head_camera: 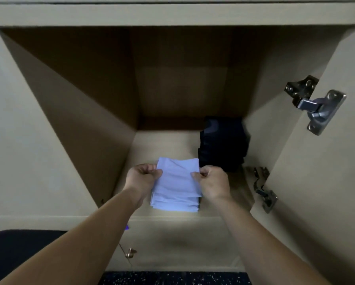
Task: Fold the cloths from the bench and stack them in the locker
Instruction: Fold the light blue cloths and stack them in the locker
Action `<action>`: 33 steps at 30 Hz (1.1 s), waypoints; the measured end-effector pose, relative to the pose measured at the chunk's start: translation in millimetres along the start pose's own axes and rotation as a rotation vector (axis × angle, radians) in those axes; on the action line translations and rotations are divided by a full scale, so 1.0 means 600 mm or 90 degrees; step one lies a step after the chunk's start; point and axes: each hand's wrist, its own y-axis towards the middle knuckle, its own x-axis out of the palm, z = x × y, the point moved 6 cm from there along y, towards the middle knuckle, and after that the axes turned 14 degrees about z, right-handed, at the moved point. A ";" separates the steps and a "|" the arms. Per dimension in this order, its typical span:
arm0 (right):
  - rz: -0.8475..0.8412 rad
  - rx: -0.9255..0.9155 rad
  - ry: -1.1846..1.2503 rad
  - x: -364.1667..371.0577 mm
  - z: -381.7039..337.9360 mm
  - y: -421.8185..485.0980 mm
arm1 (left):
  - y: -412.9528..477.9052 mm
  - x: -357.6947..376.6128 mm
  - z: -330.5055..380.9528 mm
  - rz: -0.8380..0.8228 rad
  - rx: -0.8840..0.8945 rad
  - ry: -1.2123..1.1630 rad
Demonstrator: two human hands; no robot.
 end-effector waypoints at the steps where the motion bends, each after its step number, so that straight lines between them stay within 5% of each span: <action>1: -0.006 0.005 0.004 0.004 0.005 0.001 | 0.004 0.001 -0.005 0.000 -0.002 -0.004; 19: 0.015 0.007 0.006 0.032 0.042 -0.015 | 0.016 -0.002 -0.045 0.061 0.051 0.078; 22: 0.041 -0.049 -0.075 0.019 0.024 -0.017 | 0.008 -0.002 -0.023 0.070 0.142 0.154; 25: 0.057 -0.195 -0.165 0.008 -0.010 -0.022 | -0.014 0.006 0.016 0.058 0.362 0.314; 28: -0.027 -0.306 -0.188 0.024 -0.039 -0.031 | -0.026 0.039 0.024 -0.069 0.487 0.469; 33: -0.227 -0.296 -0.268 0.080 -0.010 -0.046 | -0.016 0.056 -0.035 -0.180 0.483 0.642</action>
